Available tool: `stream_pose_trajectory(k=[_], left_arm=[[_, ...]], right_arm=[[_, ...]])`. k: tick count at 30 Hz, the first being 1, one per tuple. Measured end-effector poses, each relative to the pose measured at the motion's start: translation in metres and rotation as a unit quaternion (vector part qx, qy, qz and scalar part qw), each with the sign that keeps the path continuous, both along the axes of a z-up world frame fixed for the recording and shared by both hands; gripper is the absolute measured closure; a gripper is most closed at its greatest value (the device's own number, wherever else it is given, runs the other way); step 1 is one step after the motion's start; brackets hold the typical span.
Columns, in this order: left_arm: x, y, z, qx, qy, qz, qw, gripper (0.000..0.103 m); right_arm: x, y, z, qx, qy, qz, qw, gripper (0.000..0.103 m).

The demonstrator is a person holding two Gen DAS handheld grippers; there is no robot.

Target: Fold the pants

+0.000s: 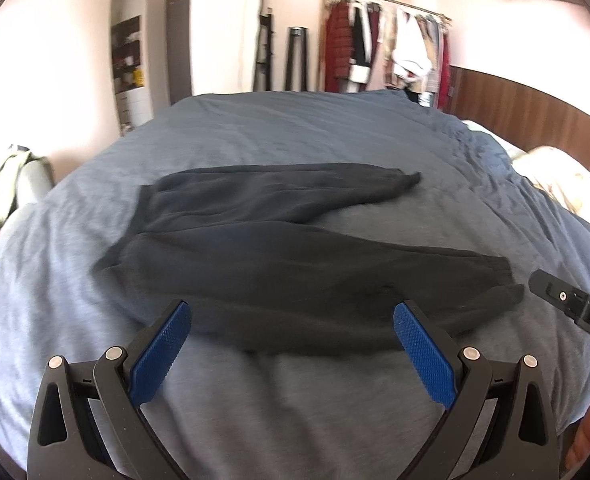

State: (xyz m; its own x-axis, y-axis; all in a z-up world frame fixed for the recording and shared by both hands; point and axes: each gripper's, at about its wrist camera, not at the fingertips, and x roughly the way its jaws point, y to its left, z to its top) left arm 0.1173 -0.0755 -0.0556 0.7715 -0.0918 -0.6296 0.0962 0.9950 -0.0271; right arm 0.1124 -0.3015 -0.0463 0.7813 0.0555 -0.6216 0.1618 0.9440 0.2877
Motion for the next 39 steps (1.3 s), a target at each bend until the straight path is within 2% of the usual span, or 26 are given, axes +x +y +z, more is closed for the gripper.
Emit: stream_pose_trajectory(k=[7,11,14,18,22,25,29,33,35,36,39], left_arm=[[-0.017,0.064,-0.006,0.014,-0.006,0.054,0.9984,0.000],[-0.019,0.099,-0.011,0.009,-0.009,0.077,0.9970,0.001],[-0.016,0.123,-0.014,-0.008,-0.008,0.089,0.9960,0.005],[-0.011,0.142,-0.018,0.000,-0.015,0.093,0.9956,0.007],[-0.006,0.150,-0.025,0.034,-0.022,0.061,0.9973,0.009],[-0.001,0.153,-0.031,0.079,-0.030,0.025,0.9961,0.010],[0.009,0.156,-0.040,0.139,-0.037,-0.018,0.9894,0.010],[0.018,0.154,-0.051,0.189,-0.032,-0.059,0.9796,0.011],[0.024,0.152,-0.057,0.200,-0.023,-0.077,0.9764,0.015],[0.028,0.153,-0.058,0.193,-0.015,-0.080,0.9778,0.017],[0.039,0.160,-0.057,0.139,0.013,-0.062,0.9883,0.020]], right_arm=[[0.000,0.066,-0.004,-0.031,0.011,0.061,0.998,0.063],[0.001,0.090,-0.009,-0.029,0.012,0.061,0.998,0.062],[0.003,0.109,-0.017,-0.036,0.017,0.052,0.998,0.051],[0.005,0.138,-0.024,-0.082,0.019,0.065,0.994,0.051],[0.013,0.163,-0.034,-0.132,0.041,0.102,0.985,0.051],[0.019,0.173,-0.040,-0.162,0.055,0.120,0.978,0.051],[0.023,0.188,-0.045,-0.234,0.055,0.132,0.962,0.051],[0.030,0.192,-0.054,-0.263,0.074,0.141,0.952,0.051],[0.034,0.191,-0.059,-0.258,0.085,0.141,0.952,0.051],[0.035,0.190,-0.061,-0.256,0.091,0.140,0.952,0.051],[0.039,0.187,-0.062,-0.238,0.100,0.132,0.957,0.051]])
